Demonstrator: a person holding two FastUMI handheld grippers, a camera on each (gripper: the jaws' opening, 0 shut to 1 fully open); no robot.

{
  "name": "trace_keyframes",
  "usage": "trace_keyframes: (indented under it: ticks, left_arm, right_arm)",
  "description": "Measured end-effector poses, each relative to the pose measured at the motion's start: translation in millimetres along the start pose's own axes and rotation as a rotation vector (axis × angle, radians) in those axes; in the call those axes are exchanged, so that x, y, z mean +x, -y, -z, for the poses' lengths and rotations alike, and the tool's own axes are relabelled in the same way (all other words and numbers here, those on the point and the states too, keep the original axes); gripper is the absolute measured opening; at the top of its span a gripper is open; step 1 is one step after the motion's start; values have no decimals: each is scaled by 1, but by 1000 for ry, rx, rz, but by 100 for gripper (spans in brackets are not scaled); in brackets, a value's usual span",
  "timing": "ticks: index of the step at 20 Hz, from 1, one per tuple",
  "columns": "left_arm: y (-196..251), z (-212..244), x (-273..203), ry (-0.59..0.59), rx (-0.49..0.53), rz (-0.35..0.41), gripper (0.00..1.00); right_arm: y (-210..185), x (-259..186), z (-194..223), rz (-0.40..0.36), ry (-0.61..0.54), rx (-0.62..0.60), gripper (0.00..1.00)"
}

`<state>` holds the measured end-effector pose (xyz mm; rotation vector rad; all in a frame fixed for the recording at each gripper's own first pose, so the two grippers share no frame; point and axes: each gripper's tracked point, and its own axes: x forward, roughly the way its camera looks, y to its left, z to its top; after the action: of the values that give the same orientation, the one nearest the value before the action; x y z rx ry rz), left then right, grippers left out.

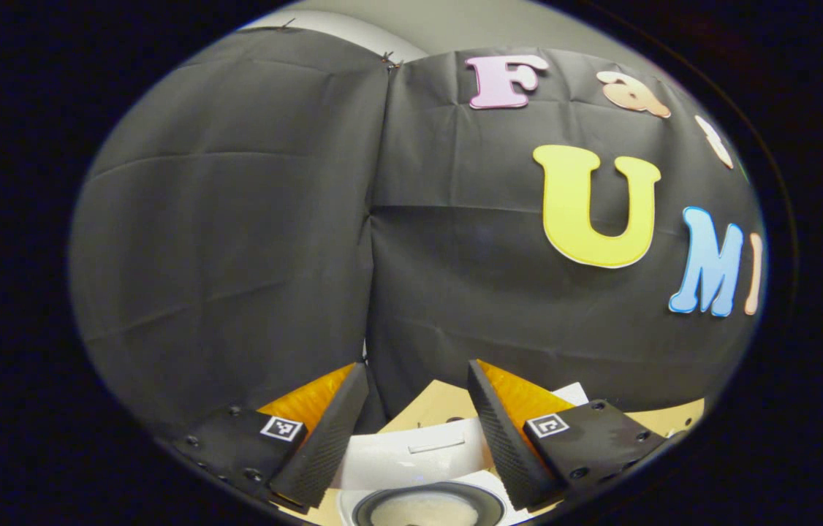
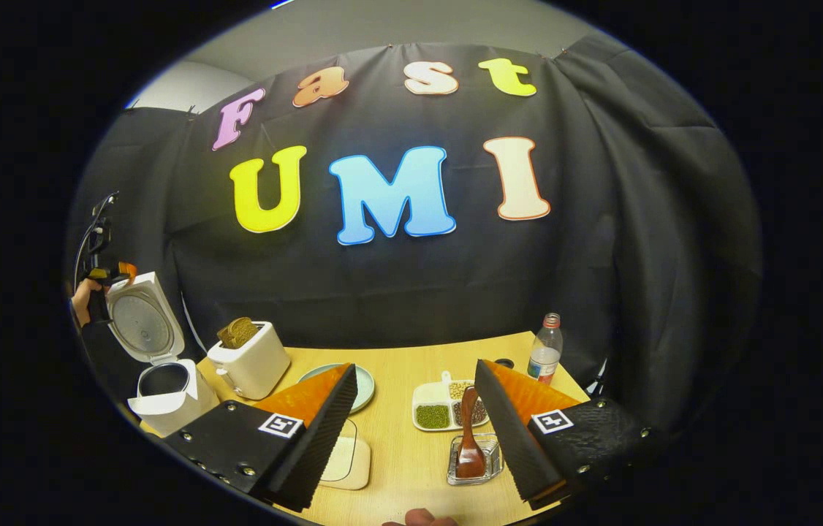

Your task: Close the left gripper, press the button to open the rice cooker; take a wooden spoon from the chopstick holder with the right hand, scoop a spoonful of rice and pour it into the rice cooker, then put the wooden spoon back into the chopstick holder.

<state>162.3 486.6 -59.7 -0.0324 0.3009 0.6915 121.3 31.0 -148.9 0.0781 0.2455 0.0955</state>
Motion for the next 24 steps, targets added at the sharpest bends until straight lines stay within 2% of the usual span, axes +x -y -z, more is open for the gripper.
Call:
trace_keyframes:
  ticks: [1,2,7,9,12,13,14,16,18,20,24]
  left_arm:
    - [3,8,-9,3,5,0,92]
    - [6,12,-13,2,1,1,95]
    - [18,34,-55,30,10,12,95]
    - [24,45,-73,38,13,16,99]
    - [28,69,-92,32,7,35,95]
    - [31,75,-99,35,8,43,99]
    - [33,82,-104,36,6,47,95]
    - [37,100,-115,35,15,48,99]
    - [39,116,-125,33,11,50,95]
    - [42,129,-130,36,10,49,99]
    - [47,145,-137,40,13,50,92]
  right_arm:
    - [-1,1,0,-7,1,-1,98]
    - [-1,2,1,-11,-2,-2,98]
    - [-3,0,5,-31,-19,2,98]
    - [-5,-2,1,-44,-18,-20,98]
    - [-8,-6,-13,-59,9,-56,98]
    - [-10,-6,-17,-67,18,-58,98]
    - [-14,-7,-20,-76,26,-60,98]
    - [-19,-9,-27,-88,45,-85,98]
    - [-23,-13,-38,-103,77,-100,98]
    - [-28,-17,-48,-127,109,-97,98]
    - [-29,-18,-50,-126,111,-92,98]
